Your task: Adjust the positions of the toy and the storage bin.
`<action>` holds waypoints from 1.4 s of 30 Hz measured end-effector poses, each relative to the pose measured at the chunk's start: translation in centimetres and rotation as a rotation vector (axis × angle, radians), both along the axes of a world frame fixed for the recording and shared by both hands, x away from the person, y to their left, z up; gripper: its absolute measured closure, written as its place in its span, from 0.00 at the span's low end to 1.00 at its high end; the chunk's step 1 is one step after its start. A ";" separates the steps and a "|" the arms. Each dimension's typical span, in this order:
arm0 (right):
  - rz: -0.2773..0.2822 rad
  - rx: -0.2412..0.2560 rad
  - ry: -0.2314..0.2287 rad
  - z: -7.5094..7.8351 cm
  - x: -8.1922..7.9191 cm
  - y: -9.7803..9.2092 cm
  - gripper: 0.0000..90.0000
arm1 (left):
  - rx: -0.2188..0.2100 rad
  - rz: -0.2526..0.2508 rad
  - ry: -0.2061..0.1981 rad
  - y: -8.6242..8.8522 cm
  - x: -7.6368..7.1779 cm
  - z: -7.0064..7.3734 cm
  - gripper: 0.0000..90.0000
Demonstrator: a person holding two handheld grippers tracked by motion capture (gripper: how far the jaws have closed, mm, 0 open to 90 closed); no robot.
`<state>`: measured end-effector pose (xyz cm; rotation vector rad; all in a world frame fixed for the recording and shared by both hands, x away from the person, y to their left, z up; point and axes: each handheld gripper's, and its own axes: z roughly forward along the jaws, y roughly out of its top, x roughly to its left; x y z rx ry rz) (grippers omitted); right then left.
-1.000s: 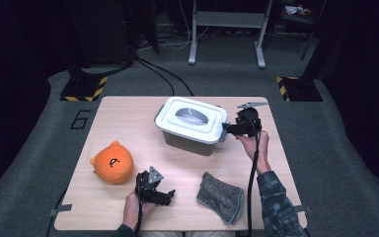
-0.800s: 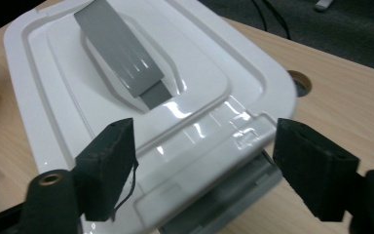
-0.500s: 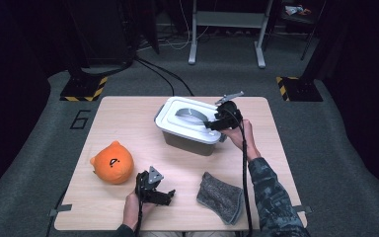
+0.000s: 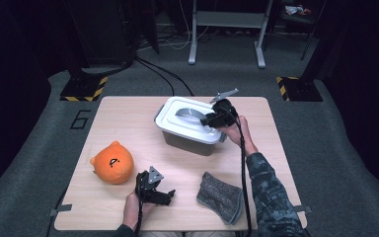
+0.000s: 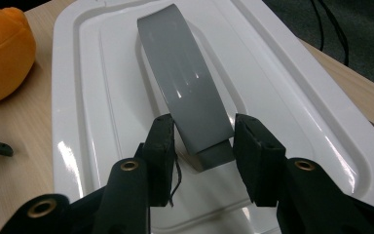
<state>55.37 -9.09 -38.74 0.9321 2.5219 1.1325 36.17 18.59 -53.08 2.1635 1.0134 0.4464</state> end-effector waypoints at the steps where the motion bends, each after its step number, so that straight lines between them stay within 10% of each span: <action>1: 0.000 -0.002 -0.011 0.0 -0.1 0.0 0.68 | 0.000 -0.001 -0.001 0.0 0.0 0.0 0.02; 19: -0.126 -0.033 -0.034 0.2 -2.1 0.7 0.59 | 0.000 -0.001 -0.001 0.0 0.0 0.0 0.02; 27: -0.044 -0.089 -0.123 1.5 -1.4 2.8 0.57 | 0.003 -0.004 0.000 0.0 0.0 0.0 0.02; 42: -0.008 -0.106 -0.122 1.5 -0.3 3.7 0.70 | -0.002 -0.001 0.003 0.0 0.0 0.0 0.02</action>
